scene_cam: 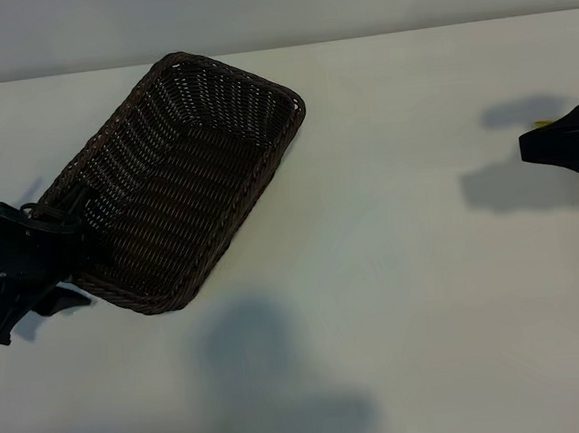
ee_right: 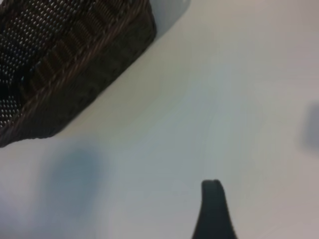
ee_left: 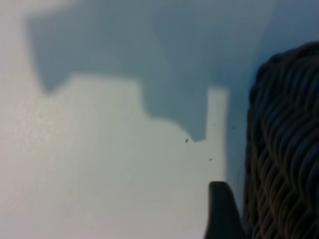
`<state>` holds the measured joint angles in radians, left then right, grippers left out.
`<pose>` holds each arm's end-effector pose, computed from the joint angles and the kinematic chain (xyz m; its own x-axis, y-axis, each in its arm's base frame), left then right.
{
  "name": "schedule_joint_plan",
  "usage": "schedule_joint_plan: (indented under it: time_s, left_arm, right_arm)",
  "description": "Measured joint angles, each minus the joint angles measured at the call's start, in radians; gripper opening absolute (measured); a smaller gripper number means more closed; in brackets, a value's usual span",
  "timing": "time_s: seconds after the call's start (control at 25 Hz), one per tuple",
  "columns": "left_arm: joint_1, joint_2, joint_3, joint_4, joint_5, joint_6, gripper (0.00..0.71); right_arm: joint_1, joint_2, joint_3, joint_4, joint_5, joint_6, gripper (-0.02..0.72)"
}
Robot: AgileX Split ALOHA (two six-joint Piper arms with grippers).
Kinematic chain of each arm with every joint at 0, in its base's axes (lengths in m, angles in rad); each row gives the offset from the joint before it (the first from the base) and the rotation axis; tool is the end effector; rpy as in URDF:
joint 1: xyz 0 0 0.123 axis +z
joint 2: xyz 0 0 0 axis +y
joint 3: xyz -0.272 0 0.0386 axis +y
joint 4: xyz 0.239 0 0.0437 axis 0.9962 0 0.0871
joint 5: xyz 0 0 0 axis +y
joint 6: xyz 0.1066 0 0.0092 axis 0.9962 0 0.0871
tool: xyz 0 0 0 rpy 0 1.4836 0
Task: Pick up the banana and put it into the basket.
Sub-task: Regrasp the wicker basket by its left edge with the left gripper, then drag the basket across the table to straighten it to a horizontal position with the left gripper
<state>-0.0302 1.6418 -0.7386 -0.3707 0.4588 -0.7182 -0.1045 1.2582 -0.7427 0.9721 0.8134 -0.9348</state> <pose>0.2729 -0.0255 0.1308 -0.5389 -0.8420 -0.0249 -0.7838 0.5120 -0.3514 0.2366 0.0398 0.2435 -0.7721 -0.0359 -0.6345 -0.3723 0.8347 0.4058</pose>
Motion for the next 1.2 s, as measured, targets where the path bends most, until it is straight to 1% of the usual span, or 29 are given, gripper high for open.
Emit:
schedule_joint_plan:
  time_s: [0.08,0.24,0.28,0.68,0.8,1.04,1.2]
  left_arm:
    - [0.000,0.008,0.000,0.000,-0.003,0.000,0.377]
    - [0.000,0.016,0.000,-0.002,-0.006,-0.002,0.181]
    - [0.000,0.016,0.000,-0.002,-0.008,0.000,0.163]
    - [0.000,0.016,0.000,-0.011,-0.007,0.014,0.163]
    - [0.000,0.016,0.000,-0.056,-0.006,0.066,0.161]
    - [0.001,0.018,0.000,-0.217,0.010,0.244,0.161]
    - [0.001,0.020,-0.015,-0.235,0.047,0.302,0.161]
  right_arm:
    - [0.000,0.000,0.000,0.000,0.000,0.000,0.514]
    - [0.000,0.000,0.000,0.000,0.000,0.000,0.514]
    - [0.000,0.000,0.000,0.000,0.000,0.000,0.514]
    - [0.000,0.000,0.000,0.000,0.000,0.000,0.514]
    - [0.000,0.000,0.000,0.000,0.000,0.000,0.514]
    - [0.000,0.000,0.000,0.000,0.000,0.001,0.514]
    - [0.000,0.000,0.000,0.000,0.000,0.002,0.514]
